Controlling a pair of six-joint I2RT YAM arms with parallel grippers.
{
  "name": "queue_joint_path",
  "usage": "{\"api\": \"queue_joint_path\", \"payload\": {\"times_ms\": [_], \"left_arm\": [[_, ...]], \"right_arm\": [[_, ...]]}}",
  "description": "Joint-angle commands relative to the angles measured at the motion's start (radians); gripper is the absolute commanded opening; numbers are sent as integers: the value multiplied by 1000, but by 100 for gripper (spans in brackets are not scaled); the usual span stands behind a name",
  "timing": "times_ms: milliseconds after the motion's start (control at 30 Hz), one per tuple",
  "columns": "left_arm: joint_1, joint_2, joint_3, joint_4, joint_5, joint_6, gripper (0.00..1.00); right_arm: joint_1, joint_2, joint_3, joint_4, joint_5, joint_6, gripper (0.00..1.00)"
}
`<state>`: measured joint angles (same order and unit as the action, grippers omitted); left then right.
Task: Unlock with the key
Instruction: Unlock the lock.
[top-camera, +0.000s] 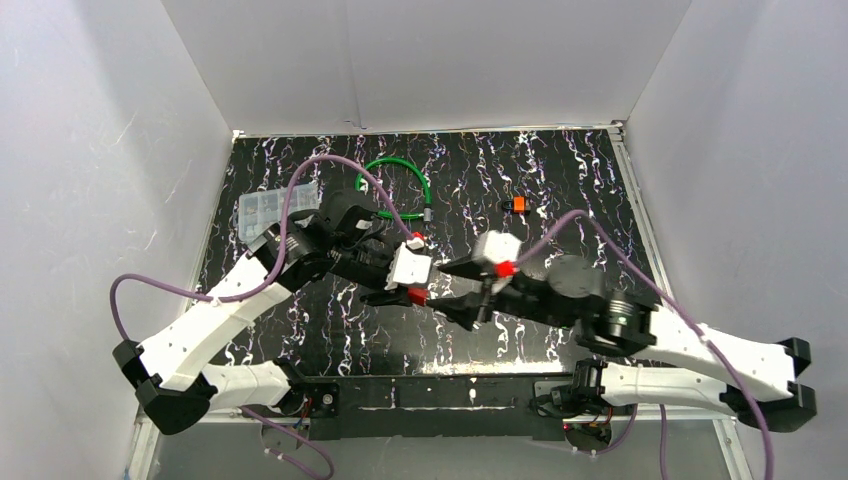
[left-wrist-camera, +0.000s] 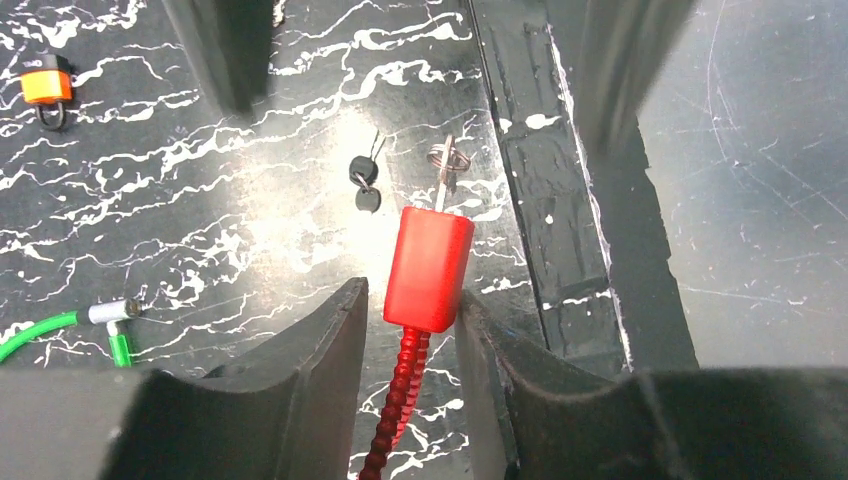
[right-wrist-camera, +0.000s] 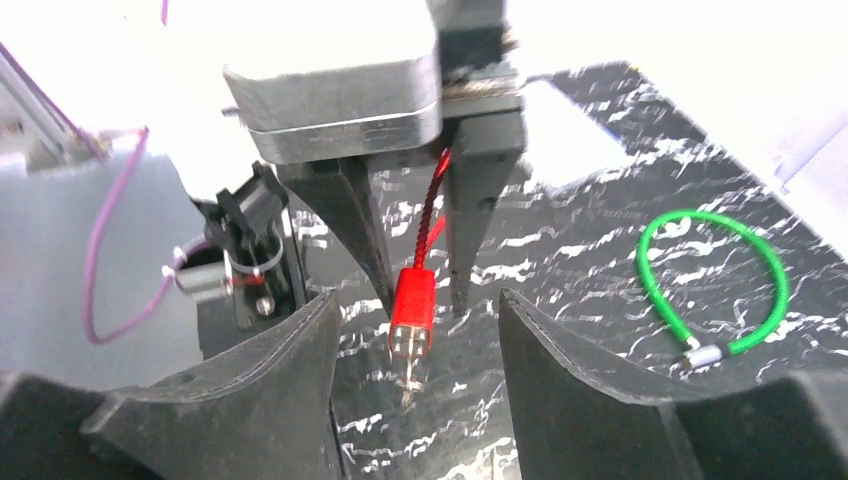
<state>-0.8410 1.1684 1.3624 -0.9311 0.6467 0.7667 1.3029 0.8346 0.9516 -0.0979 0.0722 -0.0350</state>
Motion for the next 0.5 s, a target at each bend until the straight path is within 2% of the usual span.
{"api": "queue_joint_path", "payload": {"times_ms": [0,100,333,467], "left_arm": [[-3,-27,-3,23,44,-42,0],[0,-29,6,37,51,-61,0],[1,-20,54,43,54,-99,0],[1,-37,49,55,44,-88,0]], "right_arm": [[2,-129,-9,45,60,27,66],[2,-171,-29,6,72,72,65],[2,-182,-95,32,21,113,56],[2,-167,-125,87,8,110,47]]}}
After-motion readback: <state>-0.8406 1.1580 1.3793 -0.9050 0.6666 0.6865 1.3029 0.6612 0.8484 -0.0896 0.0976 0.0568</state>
